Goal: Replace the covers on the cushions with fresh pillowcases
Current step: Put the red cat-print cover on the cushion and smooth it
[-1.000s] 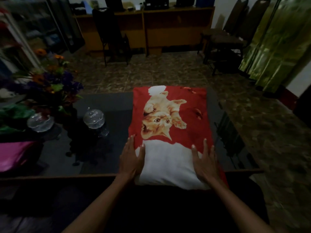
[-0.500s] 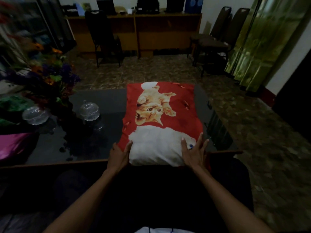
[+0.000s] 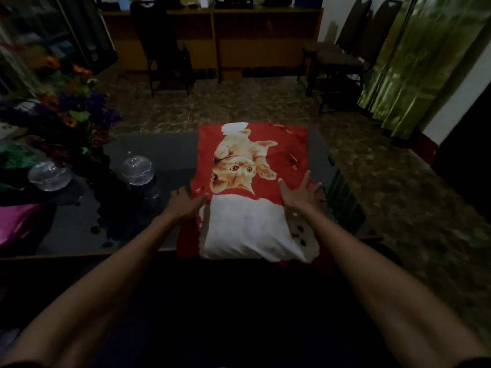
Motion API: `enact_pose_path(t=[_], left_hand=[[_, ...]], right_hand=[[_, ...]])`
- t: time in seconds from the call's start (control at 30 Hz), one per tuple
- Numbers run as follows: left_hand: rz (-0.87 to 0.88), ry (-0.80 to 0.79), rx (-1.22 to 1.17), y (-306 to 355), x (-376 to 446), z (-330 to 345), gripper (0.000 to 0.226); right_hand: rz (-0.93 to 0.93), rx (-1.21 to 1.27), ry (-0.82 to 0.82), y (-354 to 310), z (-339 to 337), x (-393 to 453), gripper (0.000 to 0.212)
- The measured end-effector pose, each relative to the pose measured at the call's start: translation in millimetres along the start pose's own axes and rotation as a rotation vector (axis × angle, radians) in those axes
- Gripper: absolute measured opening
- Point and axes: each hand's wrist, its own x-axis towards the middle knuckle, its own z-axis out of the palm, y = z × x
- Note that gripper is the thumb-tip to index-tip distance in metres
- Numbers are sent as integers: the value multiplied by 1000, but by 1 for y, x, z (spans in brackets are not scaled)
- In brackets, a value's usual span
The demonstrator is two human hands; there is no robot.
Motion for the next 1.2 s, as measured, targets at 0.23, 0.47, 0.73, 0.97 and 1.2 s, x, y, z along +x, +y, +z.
enact_pose_path(t=[0.23,0.47,0.73,0.97,1.2], left_hand=[[-15,-73,-264,46,95,-6,64],[-255,-192,-593,90,180,6,112],[-508,-313,-625,99,213,-27,116],[-454,-377,-620,177,163,-87,71],[-227,-535,-581,231,114,-128,74]], right_hand=[[39,11,-35,-36,-14,92,116],[87,254,-145,-54,-4,181,124],[251,517,-135,-71,-17,177,109],[284,655,-41,-95,-90,117,91],[259,699,357,-121,-151,7,91]])
